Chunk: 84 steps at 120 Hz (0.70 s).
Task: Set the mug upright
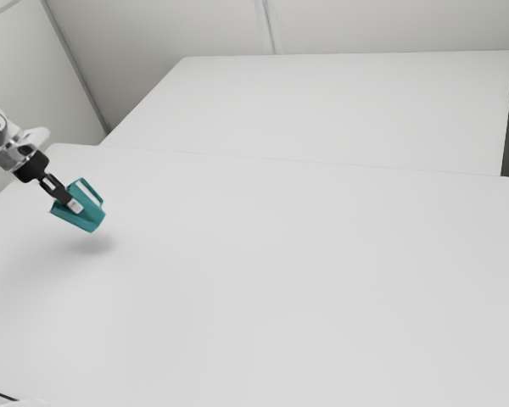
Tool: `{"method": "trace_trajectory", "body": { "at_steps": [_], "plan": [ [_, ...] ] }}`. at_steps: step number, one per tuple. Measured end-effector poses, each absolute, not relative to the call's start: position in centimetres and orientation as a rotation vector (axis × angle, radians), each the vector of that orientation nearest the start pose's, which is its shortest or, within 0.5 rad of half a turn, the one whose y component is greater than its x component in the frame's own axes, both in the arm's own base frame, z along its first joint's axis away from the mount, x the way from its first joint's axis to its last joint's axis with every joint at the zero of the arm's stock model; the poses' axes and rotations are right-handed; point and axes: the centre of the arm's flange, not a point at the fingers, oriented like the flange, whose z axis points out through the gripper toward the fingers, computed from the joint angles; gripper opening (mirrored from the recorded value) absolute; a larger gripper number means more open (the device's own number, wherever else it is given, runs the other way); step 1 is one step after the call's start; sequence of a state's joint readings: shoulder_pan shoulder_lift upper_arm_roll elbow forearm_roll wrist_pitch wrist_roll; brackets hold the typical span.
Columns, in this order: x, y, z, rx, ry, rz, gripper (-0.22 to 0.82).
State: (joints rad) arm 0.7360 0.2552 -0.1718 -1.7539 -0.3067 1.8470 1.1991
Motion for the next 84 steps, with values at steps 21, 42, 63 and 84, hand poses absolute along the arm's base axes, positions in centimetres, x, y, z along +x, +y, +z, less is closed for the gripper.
{"method": "trace_trajectory", "body": {
  "at_steps": [21,42,63,84],
  "plan": [
    [55.1,25.1,43.8,-3.128,0.993,-0.139,-0.18],
    [55.2,20.5,44.7,-3.057,0.904,-0.068,-0.18],
    [54.7,16.0,42.8,-3.07,0.771,-0.026,-0.18],
    [54.4,12.1,41.6,-3.092,0.629,-0.037,-0.18]
  ]
}}
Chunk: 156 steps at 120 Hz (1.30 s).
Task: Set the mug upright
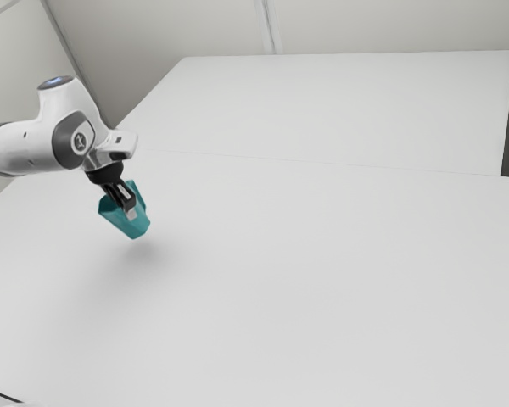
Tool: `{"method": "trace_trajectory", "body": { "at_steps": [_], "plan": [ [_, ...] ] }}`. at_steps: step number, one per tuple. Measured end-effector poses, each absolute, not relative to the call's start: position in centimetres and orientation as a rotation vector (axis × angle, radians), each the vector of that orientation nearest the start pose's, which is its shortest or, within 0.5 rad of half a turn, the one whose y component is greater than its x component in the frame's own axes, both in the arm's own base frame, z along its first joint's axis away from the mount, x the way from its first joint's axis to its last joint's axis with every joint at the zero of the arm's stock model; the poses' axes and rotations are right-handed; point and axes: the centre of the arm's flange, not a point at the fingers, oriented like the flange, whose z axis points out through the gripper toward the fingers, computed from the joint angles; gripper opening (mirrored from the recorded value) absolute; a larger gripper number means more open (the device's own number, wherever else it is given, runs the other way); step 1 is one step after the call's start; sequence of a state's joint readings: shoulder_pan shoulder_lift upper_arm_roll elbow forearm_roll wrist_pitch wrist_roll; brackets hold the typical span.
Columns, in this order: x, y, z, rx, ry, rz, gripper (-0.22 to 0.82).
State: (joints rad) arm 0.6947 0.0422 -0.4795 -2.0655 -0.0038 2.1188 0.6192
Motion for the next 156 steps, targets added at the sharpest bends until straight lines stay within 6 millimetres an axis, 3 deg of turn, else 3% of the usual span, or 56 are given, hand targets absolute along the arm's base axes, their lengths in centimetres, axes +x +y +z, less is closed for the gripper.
{"method": "trace_trajectory", "body": {
  "at_steps": [42,54,93,144,156],
  "plan": [
    [54.8,3.6,40.0,-3.125,0.465,-0.044,-0.18],
    [54.5,2.0,39.3,-3.126,0.435,-0.033,-0.18],
    [52.2,1.0,37.9,-3.127,0.256,0.019,-0.18],
    [51.7,0.0,35.6,-3.15,0.161,0.099,-0.18],
    [51.7,0.3,35.6,-3.152,0.137,0.103,0.0]
  ]
}}
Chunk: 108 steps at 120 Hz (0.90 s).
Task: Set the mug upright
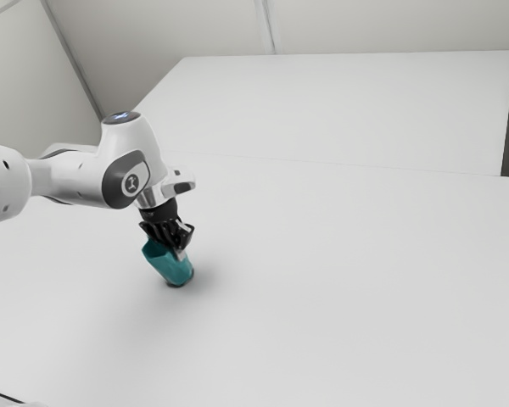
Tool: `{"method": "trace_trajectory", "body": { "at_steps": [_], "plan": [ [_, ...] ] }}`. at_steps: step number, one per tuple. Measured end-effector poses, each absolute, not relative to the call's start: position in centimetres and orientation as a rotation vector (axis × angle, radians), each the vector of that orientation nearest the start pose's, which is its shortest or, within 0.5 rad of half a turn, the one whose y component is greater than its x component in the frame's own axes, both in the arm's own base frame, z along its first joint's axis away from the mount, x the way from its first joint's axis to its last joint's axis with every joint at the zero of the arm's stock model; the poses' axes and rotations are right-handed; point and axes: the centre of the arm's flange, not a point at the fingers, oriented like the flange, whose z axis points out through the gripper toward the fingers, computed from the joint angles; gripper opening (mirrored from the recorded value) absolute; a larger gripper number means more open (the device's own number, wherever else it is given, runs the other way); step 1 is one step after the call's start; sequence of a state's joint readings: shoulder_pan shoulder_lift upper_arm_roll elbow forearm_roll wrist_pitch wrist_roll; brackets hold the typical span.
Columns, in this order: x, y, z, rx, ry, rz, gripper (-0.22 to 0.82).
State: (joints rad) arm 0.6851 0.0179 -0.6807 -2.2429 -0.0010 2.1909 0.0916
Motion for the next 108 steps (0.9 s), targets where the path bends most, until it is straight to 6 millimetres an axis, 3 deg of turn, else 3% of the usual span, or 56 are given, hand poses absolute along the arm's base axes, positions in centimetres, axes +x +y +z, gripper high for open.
{"method": "trace_trajectory", "body": {
  "at_steps": [12,24,33,45,57,69,90,108],
  "plan": [
    [51.7,0.6,35.6,-3.153,0.115,0.102,0.22],
    [51.7,0.9,36.0,-3.149,0.093,0.093,0.36],
    [51.6,1.2,36.4,-3.143,0.077,0.087,0.43],
    [51.4,1.5,38.4,-3.112,0.052,0.053,0.5],
    [51.3,-0.8,40.9,-3.083,0.105,0.018,0.54],
    [52.3,-1.7,44.2,-3.083,0.13,-0.038,0.56],
    [55.4,-3.3,53.5,-3.111,0.17,-0.183,0.59],
    [55.9,-3.4,59.7,-3.121,0.168,-0.218,0.6]
  ]
}}
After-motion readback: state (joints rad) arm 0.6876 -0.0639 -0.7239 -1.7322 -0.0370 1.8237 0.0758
